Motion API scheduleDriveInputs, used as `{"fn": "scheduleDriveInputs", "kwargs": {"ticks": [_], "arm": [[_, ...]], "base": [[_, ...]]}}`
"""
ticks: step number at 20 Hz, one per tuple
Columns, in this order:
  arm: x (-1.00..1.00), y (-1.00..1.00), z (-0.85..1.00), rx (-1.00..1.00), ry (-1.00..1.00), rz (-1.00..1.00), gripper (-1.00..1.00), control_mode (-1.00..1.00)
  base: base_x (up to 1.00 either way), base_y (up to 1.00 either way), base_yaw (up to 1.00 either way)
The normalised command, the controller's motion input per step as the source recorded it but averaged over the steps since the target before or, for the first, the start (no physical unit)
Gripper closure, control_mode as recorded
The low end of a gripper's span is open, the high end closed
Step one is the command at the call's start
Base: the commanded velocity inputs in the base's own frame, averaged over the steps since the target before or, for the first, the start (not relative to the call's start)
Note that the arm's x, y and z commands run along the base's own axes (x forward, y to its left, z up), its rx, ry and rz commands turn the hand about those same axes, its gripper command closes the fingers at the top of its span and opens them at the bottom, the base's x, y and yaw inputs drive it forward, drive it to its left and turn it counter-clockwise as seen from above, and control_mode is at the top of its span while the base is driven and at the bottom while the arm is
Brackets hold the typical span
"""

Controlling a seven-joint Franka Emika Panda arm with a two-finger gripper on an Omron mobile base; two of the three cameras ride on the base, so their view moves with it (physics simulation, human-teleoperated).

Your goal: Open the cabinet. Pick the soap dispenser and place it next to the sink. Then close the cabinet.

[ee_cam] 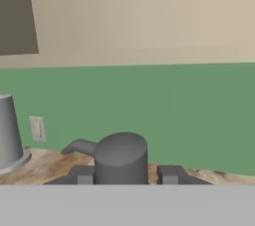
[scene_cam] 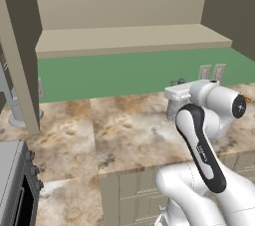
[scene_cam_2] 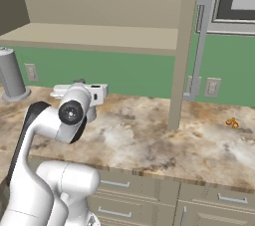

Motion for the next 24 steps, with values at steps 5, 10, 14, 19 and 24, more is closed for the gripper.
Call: {"fn": "scheduleDriveInputs", "kwargs": {"ticks": [5,10,14,19,24], "arm": [[-0.39,0.0,-0.01,0.0,-0.01,0.02,1.0,-1.0],[-0.06,0.0,0.0,0.0,0.0,0.01,1.0,-1.0],[0.0,0.0,0.0,0.0,0.0,0.0,1.0,-1.0],[0.0,0.0,0.0,0.0,0.0,0.0,1.0,-1.0],[0.0,0.0,0.0,0.0,0.0,0.0,1.0,-1.0]], "base": [[0.0,0.0,0.0],[0.0,0.0,0.0],[0.0,0.0,0.0],[0.0,0.0,0.0],[0.0,0.0,0.0]]}}
